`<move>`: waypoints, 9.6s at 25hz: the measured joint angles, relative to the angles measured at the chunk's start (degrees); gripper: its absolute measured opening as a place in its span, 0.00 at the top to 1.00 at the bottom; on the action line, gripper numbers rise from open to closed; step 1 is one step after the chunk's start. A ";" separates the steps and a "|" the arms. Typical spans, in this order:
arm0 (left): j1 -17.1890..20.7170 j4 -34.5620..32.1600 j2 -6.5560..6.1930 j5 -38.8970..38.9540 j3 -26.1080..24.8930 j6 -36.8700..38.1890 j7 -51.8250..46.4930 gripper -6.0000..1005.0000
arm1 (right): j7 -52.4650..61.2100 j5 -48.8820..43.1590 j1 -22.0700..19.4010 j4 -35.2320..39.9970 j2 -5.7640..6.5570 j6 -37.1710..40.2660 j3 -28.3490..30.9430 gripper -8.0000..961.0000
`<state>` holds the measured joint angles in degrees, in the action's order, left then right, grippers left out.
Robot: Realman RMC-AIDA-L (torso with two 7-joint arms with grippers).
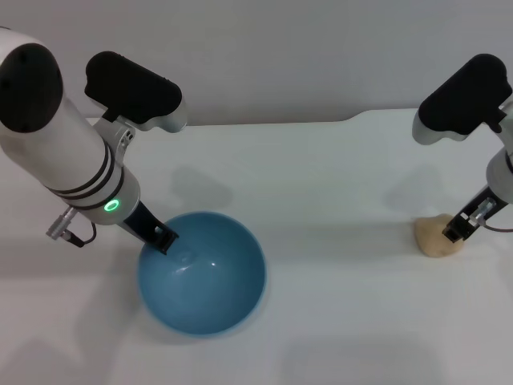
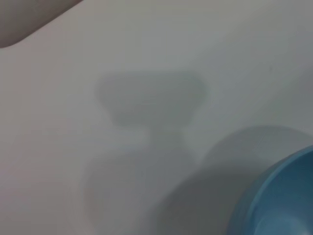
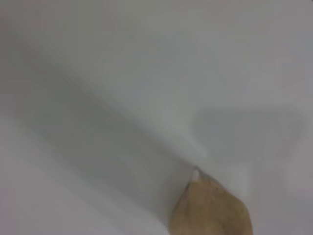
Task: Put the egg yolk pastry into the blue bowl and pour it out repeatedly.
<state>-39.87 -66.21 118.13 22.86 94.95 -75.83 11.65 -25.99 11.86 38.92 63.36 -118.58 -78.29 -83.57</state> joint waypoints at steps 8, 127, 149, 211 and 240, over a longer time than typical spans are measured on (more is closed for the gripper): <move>0.06 0.22 0.08 0.52 -0.92 0.23 -0.35 1.00 | -1.85 -0.32 0.98 -4.57 0.09 4.86 -0.46 0.61; 3.33 -3.28 -0.18 0.32 -2.48 18.80 -1.01 1.00 | 68.96 -56.08 -22.01 33.65 -1.01 31.45 -40.32 0.57; 13.90 -5.34 -0.19 7.28 -1.27 44.48 -1.03 1.00 | 96.77 -28.28 -37.95 25.01 -0.04 68.02 -19.54 0.58; 12.42 21.77 0.95 34.45 53.77 146.53 12.99 0.99 | 94.16 -18.18 -46.20 15.48 -0.16 91.08 -13.20 0.58; 5.87 19.03 0.00 28.84 26.38 100.99 7.78 0.99 | 94.17 -30.32 -42.18 12.91 2.21 97.07 -18.68 0.58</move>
<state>-34.00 -47.18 118.13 51.70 121.33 25.16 19.43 68.18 -18.46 -3.27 76.27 -116.37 18.78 -102.25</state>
